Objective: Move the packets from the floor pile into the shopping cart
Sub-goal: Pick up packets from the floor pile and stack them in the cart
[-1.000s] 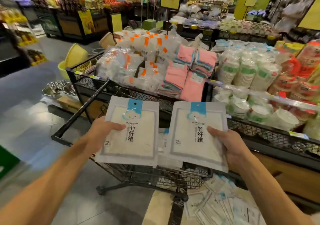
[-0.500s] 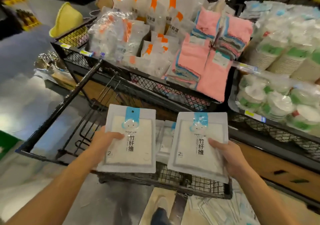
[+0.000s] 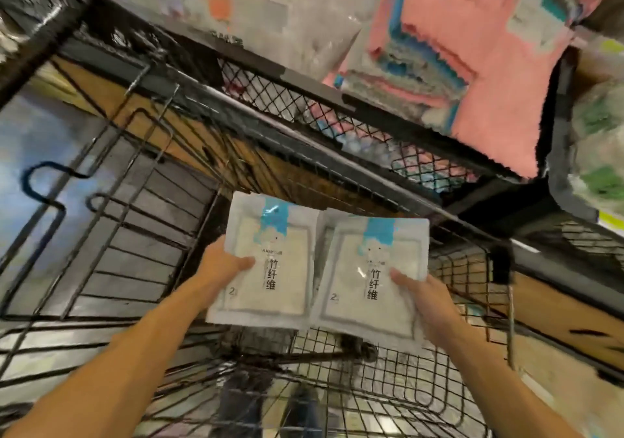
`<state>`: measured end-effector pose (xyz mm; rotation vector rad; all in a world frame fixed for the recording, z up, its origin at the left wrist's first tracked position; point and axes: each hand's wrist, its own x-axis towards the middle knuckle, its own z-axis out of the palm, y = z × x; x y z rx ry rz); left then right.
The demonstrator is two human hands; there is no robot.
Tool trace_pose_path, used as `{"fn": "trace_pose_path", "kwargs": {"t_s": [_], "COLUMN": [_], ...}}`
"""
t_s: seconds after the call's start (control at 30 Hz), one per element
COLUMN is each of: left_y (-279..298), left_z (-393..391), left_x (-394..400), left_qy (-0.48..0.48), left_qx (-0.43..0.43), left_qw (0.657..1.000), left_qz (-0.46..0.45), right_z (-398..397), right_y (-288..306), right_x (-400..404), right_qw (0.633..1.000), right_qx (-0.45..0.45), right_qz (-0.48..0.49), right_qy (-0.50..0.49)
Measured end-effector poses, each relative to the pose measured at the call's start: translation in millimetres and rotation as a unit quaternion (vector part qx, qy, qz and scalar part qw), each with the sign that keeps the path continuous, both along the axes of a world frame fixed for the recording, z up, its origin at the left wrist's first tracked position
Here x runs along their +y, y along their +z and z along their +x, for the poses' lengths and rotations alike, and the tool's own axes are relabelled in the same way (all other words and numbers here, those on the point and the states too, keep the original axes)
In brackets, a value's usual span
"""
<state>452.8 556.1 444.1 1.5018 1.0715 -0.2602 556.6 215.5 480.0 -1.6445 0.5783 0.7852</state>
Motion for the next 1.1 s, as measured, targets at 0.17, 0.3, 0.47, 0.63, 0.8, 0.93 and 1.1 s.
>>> {"fn": "trace_pose_path", "kwargs": {"t_s": [0.17,0.3,0.47,0.63,0.8,0.93,1.1], "left_y": [-55.6,-77.8,-81.6,-59.2,-0.4,69.2,175.9], "left_z": [22.6,25.8,24.2,27.7,28.3,37.2,40.5], "left_x": [3.0,-9.8,-29.9,-23.5,-27.3,-29.5,-43.2], "left_qy": [-0.066,-0.082,-0.162,-0.341,-0.386,-0.397,-0.408], "left_qx": [0.037,0.081,0.093,0.078,0.059,0.057,0.040], "left_qw": [0.993,0.973,0.917,0.782,0.748,0.742,0.709], "left_qz": [0.091,0.202,0.353,0.517,0.536,0.537,0.573], "right_z": [14.1,10.3,4.0,6.0,3.5,6.2,-1.6], "right_y": [-59.2,-86.2,-102.5,-78.6,-4.9,73.7,173.7], "right_x": [25.0,38.6,49.6,52.0,45.2,41.3,37.4], "right_qw": [0.998,0.981,0.923,0.847,0.762,0.730,0.706], "right_qx": [0.019,-0.017,-0.073,-0.138,-0.225,-0.267,-0.326], "right_qz": [-0.052,-0.195,-0.369,-0.484,-0.514,-0.512,-0.519], "right_qy": [-0.034,-0.016,0.077,0.170,0.322,0.366,0.354]}}
